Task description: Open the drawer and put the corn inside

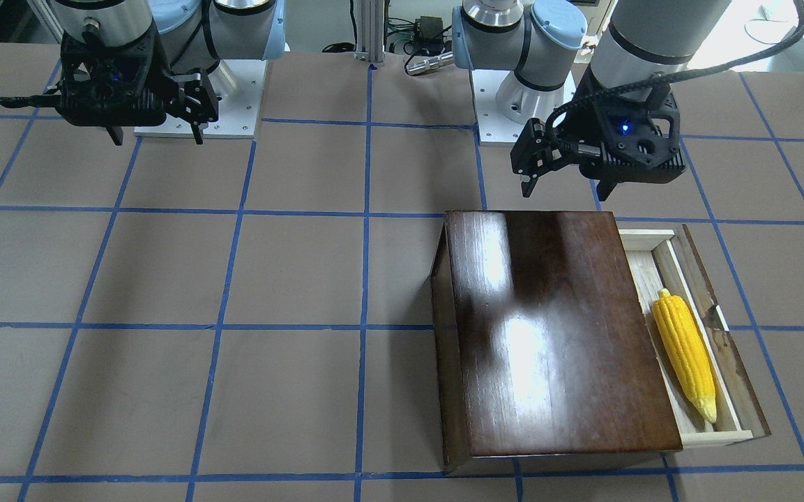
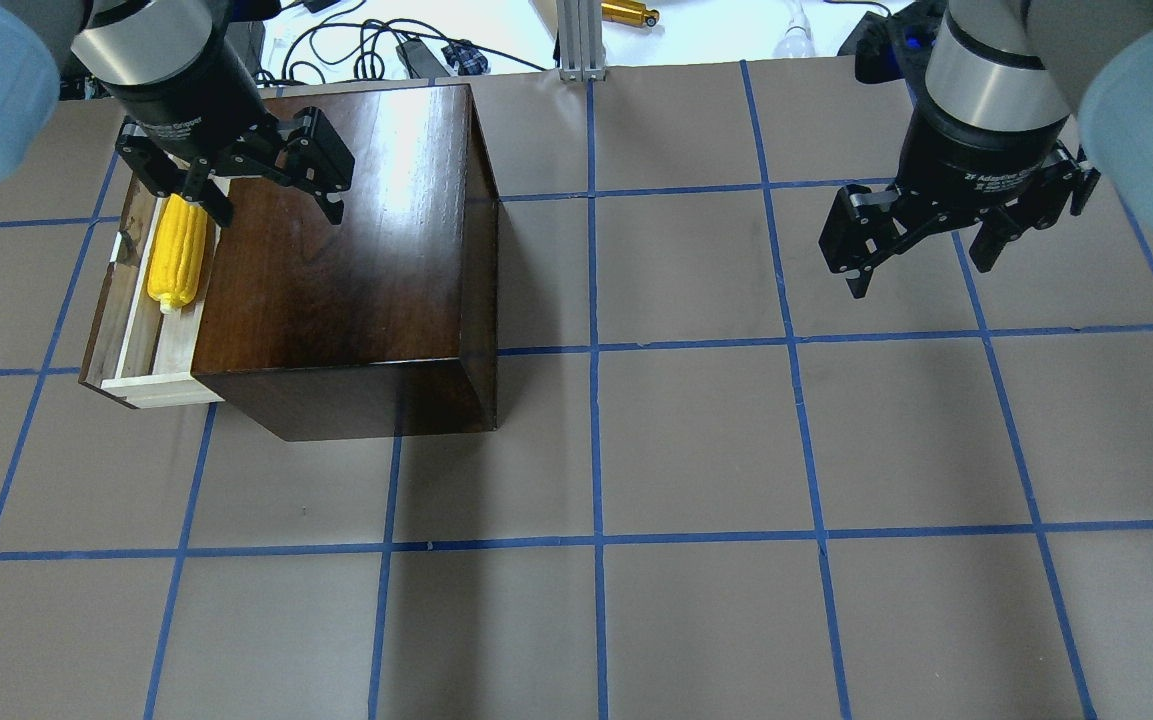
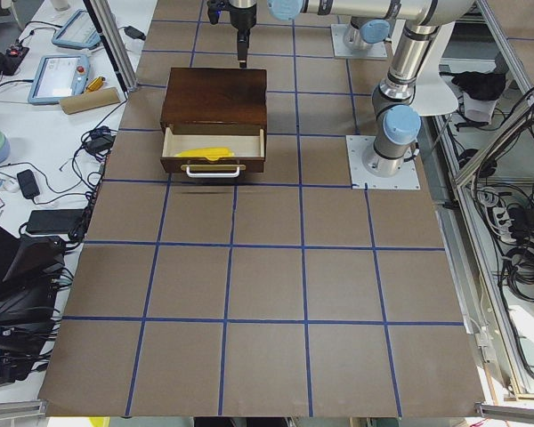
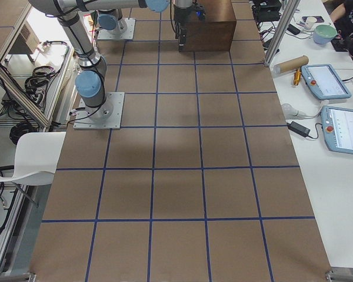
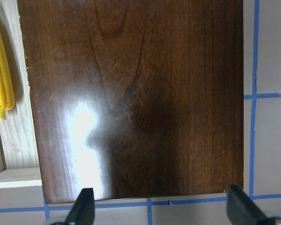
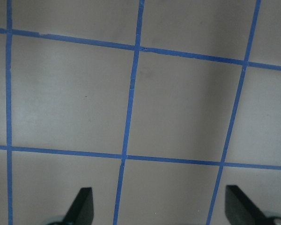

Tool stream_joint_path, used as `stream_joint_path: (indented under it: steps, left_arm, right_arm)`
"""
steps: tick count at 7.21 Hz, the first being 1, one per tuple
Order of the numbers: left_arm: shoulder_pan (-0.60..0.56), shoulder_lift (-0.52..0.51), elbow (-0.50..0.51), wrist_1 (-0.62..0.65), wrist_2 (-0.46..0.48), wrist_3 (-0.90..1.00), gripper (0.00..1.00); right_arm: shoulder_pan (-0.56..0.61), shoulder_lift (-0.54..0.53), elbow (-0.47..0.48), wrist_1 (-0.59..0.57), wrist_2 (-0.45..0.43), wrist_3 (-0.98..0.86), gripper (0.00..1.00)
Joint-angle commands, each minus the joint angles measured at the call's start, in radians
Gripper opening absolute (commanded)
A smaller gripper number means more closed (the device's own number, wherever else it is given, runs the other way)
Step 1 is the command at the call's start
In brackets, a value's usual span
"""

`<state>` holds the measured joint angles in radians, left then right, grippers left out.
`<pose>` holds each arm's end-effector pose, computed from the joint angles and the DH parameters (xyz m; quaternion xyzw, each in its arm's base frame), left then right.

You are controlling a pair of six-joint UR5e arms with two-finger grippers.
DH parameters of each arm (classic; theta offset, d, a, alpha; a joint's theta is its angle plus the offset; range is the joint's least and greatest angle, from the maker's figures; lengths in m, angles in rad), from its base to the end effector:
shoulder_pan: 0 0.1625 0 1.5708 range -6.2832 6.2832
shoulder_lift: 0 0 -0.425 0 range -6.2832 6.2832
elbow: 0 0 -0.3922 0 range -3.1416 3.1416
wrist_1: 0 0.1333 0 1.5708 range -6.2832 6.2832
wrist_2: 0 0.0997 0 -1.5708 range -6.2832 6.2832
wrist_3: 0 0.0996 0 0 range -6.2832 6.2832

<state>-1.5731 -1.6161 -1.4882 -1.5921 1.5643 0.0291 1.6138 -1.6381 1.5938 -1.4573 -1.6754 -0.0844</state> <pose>-0.1351 -0.5121 0.5037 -0.0157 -0.9998 0.0080 0.0031 0.1424 -0.4501 0.4982 0.0653 -0.9959 -0.0356 0.0515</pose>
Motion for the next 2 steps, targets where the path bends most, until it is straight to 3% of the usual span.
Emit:
stream_joint_path:
  steps: [1,2]
  left_arm:
    - [-0.001,0.002,-0.001,-0.002,0.003,0.000,1.00]
    - [0.001,0.004,-0.001,-0.002,0.005,0.000,1.00]
  right_arm:
    - [0.000,0.000,0.000,0.000,-0.001,0.000,1.00]
    - [0.000,0.000,0.000,0.000,0.000,0.000,1.00]
